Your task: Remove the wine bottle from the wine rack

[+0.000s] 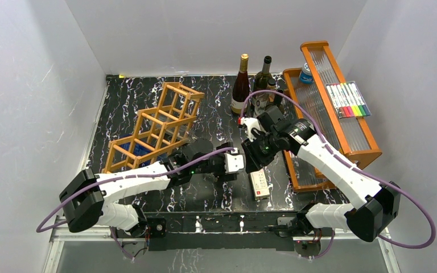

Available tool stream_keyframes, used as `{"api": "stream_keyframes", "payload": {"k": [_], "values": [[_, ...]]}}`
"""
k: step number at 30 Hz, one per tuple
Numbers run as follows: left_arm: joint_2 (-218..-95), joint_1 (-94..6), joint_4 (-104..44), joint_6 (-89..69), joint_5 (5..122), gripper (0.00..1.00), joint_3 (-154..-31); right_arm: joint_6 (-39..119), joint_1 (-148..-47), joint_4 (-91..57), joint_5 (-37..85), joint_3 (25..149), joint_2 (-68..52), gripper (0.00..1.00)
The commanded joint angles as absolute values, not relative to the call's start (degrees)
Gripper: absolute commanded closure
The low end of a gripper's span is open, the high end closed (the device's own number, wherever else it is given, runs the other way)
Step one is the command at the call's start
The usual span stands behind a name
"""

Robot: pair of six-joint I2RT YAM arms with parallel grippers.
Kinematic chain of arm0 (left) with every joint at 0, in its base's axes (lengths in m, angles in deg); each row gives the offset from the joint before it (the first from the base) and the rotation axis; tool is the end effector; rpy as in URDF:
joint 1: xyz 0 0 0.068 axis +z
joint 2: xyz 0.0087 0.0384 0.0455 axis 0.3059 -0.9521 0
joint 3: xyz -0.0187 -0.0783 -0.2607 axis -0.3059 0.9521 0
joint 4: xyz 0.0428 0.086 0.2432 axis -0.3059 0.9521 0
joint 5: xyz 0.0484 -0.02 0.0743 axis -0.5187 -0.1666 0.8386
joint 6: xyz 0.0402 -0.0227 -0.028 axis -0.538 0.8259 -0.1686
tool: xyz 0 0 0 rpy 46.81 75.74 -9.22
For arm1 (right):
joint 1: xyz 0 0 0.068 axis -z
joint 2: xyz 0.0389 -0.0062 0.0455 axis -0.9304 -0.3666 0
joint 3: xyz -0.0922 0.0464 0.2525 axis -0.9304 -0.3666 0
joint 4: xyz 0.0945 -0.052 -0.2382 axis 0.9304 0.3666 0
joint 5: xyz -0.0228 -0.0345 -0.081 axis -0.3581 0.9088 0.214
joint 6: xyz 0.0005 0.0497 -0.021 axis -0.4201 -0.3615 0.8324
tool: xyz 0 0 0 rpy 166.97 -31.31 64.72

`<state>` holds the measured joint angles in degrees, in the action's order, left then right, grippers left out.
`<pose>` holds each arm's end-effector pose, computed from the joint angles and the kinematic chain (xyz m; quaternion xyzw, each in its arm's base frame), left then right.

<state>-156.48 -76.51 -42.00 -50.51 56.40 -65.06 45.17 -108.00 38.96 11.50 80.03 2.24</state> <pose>0.1475 -0.2610 0.2655 0.6095 0.5144 -0.2555 0.5464 0.1740 0.1596 0.3208 -0.3508 0.8830 0.2497 0.1867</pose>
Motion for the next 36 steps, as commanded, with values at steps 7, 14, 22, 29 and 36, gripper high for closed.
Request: {"api": "stream_keyframes", "payload": {"k": [7,14,22,29,36], "values": [[-149.5,-76.7,-46.2,-43.2,57.3,0.97,-63.0,42.7,-108.3,29.3,9.9,83.8,6.0,0.48],[-145.2,-76.7,-51.1,-35.5,61.1,1.00,-59.7,38.5,-108.2,24.7,14.5,83.3,8.9,0.14],[-142.3,-76.7,-53.3,-24.8,66.8,1.00,-60.0,30.5,-108.2,12.9,18.0,78.4,14.4,0.02],[-144.4,-76.7,-48.0,-17.7,71.8,1.00,-65.5,27.2,-108.2,5.0,18.1,74.8,13.7,0.11],[-147.0,-76.7,-42.9,-15.1,73.8,1.00,-71.0,28.3,-108.3,3.5,15.1,75.3,8.4,0.23]]}}
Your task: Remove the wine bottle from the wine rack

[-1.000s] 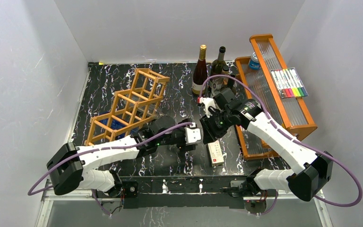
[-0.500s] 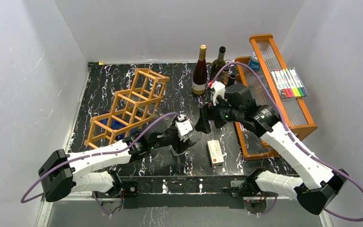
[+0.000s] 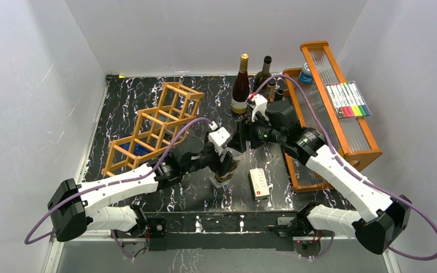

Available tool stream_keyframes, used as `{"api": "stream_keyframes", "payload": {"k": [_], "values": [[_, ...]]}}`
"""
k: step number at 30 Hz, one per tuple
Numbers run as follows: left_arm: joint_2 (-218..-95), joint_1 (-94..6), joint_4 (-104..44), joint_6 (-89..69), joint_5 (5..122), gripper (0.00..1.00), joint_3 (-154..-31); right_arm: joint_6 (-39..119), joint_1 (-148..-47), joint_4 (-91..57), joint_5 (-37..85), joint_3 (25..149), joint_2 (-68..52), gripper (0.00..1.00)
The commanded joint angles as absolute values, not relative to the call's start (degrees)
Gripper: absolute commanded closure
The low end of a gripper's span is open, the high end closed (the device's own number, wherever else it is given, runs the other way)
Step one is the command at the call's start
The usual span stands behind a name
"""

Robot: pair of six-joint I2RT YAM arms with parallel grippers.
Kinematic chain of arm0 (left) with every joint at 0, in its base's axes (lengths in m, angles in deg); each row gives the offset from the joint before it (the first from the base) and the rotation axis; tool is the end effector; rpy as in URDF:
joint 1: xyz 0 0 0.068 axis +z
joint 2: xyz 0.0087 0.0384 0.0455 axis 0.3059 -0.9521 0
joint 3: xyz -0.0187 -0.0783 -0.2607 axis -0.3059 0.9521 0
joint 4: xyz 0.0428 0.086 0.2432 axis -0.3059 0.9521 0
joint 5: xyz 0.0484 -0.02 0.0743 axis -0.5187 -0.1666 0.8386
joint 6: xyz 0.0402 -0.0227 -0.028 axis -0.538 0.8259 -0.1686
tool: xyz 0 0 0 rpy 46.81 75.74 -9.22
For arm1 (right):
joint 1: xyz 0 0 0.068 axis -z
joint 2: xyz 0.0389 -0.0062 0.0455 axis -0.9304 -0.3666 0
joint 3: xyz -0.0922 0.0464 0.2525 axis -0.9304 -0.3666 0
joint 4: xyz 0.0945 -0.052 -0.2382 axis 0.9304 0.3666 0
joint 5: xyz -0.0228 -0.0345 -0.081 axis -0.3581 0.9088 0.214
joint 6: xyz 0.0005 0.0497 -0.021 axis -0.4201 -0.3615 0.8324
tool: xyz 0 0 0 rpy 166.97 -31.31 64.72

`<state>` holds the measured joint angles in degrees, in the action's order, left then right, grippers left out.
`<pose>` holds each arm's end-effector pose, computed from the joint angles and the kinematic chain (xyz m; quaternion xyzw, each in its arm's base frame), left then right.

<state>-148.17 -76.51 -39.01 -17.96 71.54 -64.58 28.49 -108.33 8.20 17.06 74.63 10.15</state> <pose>0.1424 -0.2348 0.2955 0.3626 0.6847 -0.3279 0.5405 0.1802 0.1622 0.3623 -0.2218 0.8132 0.3502 0.4085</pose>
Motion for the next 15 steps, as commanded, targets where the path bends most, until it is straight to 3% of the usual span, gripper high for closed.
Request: {"api": "stream_keyframes", "payload": {"k": [1,10,11,15], "values": [[-147.2,-76.7,-42.3,-15.0,74.0,1.00,-71.8,28.3,-108.3,3.1,14.7,75.1,8.0,0.26],[-147.3,-76.7,-38.6,-14.3,74.8,1.00,-73.1,28.2,-108.3,-1.0,16.1,75.2,8.0,0.71],[-147.2,-76.7,-37.7,-14.1,74.8,0.94,-73.2,28.2,-108.3,-1.2,16.4,75.4,8.0,0.76],[-145.2,-76.7,-35.5,-13.3,75.9,0.36,-73.2,29.1,-108.4,-1.6,18.0,77.2,7.4,0.96]]}}
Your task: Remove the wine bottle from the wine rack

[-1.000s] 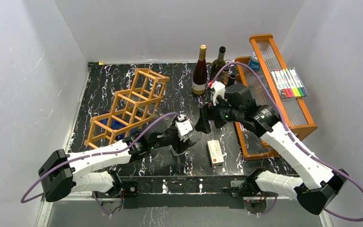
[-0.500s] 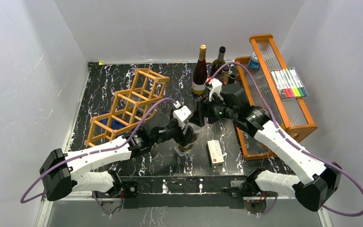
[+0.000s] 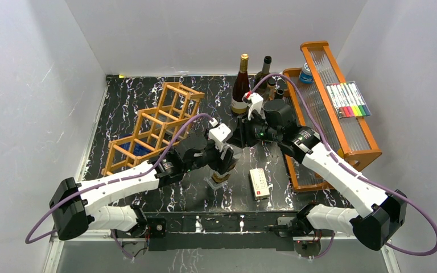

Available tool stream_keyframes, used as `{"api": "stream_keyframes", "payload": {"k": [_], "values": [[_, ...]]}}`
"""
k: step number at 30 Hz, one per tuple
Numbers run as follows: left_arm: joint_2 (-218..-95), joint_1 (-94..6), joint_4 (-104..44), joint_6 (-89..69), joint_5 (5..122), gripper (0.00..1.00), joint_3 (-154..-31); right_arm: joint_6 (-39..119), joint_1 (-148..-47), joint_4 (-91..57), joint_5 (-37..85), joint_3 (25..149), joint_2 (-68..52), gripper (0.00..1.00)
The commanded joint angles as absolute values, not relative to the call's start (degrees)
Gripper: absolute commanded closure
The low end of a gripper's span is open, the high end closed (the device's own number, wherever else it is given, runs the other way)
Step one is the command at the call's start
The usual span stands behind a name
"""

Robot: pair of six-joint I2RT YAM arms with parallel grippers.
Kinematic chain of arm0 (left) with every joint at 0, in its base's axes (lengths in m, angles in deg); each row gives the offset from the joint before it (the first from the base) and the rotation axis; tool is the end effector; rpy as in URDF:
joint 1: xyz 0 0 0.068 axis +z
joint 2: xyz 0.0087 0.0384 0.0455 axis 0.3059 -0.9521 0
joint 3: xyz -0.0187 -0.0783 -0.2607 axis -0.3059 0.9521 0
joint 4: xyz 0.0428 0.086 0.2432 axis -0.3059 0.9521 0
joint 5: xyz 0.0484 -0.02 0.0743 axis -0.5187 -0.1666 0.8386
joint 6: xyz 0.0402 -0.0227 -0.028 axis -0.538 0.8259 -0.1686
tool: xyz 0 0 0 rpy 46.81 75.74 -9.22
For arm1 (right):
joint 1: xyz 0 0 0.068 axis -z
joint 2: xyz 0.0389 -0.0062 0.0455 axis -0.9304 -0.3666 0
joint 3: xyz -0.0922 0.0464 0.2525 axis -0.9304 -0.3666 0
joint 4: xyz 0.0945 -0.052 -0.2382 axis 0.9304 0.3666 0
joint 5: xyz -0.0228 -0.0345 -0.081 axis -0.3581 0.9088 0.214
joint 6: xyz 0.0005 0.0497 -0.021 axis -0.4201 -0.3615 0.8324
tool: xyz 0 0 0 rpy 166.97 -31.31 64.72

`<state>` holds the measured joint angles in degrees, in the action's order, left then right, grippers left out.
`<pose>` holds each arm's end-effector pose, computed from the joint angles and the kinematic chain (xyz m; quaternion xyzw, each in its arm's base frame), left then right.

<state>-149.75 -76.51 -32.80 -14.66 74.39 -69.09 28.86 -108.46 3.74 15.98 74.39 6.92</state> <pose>0.1476 -0.2398 0.3049 0.3367 0.7174 -0.3146 0.5225 0.1927 0.1742 0.3556 -0.2301 0.8056 0.3589 0.4114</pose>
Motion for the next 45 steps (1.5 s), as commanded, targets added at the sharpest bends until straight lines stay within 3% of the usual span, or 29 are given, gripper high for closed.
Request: {"api": "stream_keyframes", "payload": {"k": [1,3,6,19,45], "values": [[-144.6,-76.7,-35.1,-13.1,76.4,0.28,-72.9,29.4,-108.4,-1.5,18.8,77.9,7.2,0.98],[-143.1,-76.7,-34.1,-13.1,77.5,0.14,-72.6,30.3,-108.3,-1.8,20.7,79.1,7.0,1.00],[-140.8,-76.7,-31.8,-13.0,79.5,0.02,-72.2,31.7,-108.4,-2.3,25.8,81.0,6.3,1.00],[-128.9,-76.7,-21.4,-10.6,87.5,0.02,-71.4,42.4,-107.2,-13.0,45.5,86.4,-2.4,1.00],[-119.8,-76.7,-11.7,-6.2,92.2,0.02,-73.0,46.5,-96.7,-21.3,41.3,96.9,-19.7,1.00]]}}
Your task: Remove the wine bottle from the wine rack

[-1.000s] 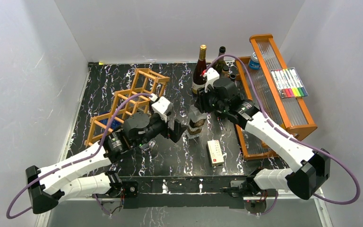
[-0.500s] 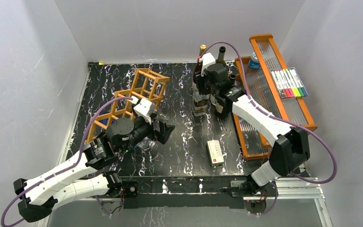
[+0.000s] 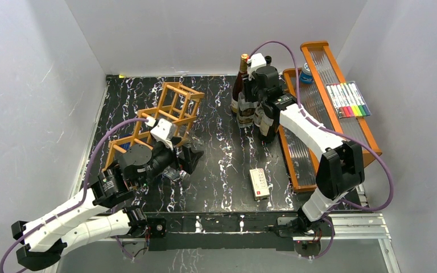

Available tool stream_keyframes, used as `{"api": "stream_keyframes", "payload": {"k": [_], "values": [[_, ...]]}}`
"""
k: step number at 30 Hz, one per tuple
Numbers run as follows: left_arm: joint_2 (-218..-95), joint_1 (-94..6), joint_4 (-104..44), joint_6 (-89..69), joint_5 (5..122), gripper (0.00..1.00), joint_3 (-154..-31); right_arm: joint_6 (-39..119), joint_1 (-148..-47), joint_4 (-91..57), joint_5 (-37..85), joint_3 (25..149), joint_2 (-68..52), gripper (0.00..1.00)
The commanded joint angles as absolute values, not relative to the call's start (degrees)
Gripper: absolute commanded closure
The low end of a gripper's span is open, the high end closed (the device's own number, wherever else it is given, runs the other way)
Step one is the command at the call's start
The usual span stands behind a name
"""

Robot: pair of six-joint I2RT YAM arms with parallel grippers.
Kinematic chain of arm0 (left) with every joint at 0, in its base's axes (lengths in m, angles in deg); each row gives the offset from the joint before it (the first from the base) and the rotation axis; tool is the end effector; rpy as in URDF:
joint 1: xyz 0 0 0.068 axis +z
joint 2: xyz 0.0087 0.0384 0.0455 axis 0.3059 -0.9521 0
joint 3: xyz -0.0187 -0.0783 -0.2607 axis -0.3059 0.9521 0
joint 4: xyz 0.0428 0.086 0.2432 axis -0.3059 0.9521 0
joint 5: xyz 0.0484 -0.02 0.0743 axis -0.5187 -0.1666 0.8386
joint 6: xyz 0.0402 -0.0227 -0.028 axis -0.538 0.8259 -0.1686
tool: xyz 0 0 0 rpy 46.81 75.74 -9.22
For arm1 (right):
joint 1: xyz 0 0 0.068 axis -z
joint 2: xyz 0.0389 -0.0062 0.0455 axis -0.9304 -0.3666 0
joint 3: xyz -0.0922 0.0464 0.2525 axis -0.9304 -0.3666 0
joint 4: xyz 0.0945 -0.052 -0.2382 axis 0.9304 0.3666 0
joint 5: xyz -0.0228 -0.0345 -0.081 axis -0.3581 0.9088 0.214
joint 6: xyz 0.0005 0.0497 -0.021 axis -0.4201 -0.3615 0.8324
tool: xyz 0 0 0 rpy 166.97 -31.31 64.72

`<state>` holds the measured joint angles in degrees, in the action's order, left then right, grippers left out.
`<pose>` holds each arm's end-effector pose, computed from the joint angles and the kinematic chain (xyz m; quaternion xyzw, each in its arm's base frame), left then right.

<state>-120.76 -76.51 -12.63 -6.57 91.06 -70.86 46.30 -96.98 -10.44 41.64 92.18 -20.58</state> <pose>0.0899 -0.1255 0.3801 0.1665 0.7123 -0.3032 0.6107 0.3469 0.1813 0.3427 -0.1479 0.8056 0.0733 0.5690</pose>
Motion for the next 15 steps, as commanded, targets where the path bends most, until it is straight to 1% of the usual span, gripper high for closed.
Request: {"api": "stream_keyframes", "payload": {"k": [1,12,13,14,15], "values": [[-119.8,-76.7,-11.6,-6.2,92.1,0.02,-73.2,46.1,-96.7,-21.7,41.3,96.7,-19.7,1.00],[-120.0,-76.7,-11.0,-6.0,92.4,0.02,-73.4,40.7,-96.7,-23.2,45.5,96.6,-21.6,1.00],[-119.9,-76.7,-11.0,-6.0,92.4,0.02,-73.4,40.4,-96.7,-22.8,45.8,96.7,-21.6,0.94],[-119.9,-76.7,-11.1,-6.0,92.5,0.02,-73.4,40.2,-96.7,-22.6,45.9,96.9,-21.6,0.83],[-119.9,-76.7,-11.0,-5.9,92.6,0.02,-73.4,40.2,-96.7,-22.2,45.9,96.8,-21.5,0.77]]}}
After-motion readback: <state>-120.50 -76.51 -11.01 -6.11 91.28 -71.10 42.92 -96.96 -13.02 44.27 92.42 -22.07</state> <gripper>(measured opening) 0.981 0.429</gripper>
